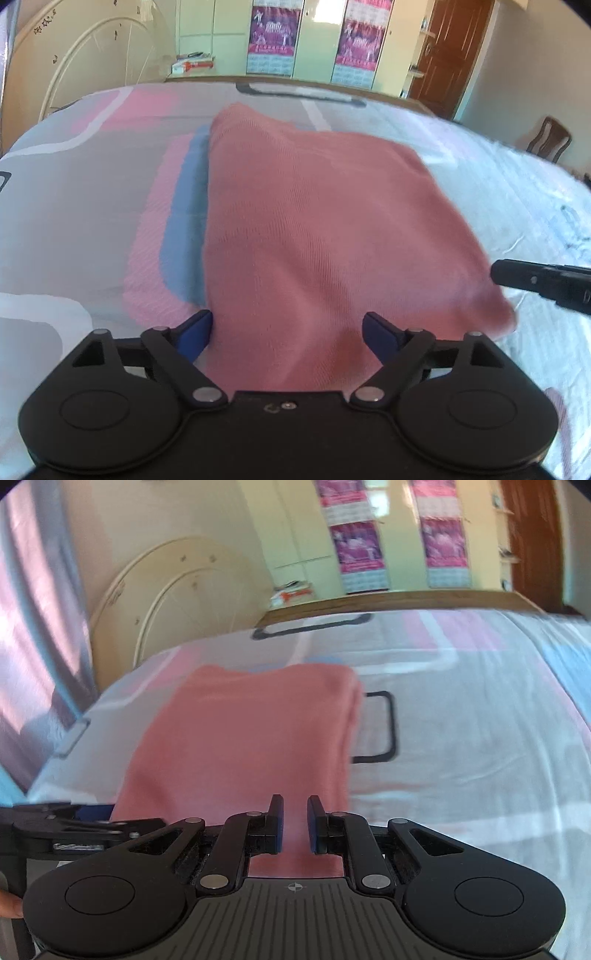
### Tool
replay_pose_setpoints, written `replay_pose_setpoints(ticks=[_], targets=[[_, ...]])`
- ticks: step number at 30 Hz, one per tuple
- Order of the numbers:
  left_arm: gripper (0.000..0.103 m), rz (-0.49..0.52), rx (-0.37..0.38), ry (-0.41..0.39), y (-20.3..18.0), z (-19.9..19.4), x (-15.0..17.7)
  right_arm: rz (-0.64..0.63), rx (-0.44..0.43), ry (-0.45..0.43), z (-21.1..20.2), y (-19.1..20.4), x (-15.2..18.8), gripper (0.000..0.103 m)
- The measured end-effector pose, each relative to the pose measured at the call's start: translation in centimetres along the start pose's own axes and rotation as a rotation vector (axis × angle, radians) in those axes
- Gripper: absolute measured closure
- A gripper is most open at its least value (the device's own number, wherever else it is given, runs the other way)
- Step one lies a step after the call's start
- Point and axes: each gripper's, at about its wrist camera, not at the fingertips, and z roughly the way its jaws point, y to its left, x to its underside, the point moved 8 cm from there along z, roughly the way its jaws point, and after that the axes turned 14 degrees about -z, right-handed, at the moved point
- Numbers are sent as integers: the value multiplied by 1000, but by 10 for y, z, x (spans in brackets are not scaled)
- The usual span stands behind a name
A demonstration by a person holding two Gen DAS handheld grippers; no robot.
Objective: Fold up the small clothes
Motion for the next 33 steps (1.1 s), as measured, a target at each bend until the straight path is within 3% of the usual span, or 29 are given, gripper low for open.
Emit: replay_pose_setpoints(ticks=[4, 8, 12, 17, 20, 22, 26, 33], targets=[[11, -13, -19, 40, 1, 12, 5, -48, 60, 105, 30, 7, 27, 90], [1, -58, -26, 60, 5, 14, 5, 10, 60, 89, 28, 4, 39, 90], [0, -73, -52, 85, 5, 14, 7, 60, 55, 77, 16, 5, 43, 80], [0, -47, -119, 125, 3, 13, 6, 37, 83, 84, 21, 11, 40, 76], [0, 28, -164, 86, -3, 1, 3, 59, 61, 86, 15, 14, 37, 65], [1, 60, -181, 42, -7, -12, 2, 75, 46, 71, 7, 18, 33, 52], [1, 63, -128, -47, -19, -51, 0, 42, 20, 35, -17, 31, 28, 46], [1, 23, -130, -191, -38, -129, 13, -39, -21, -13, -79, 50, 25, 30]])
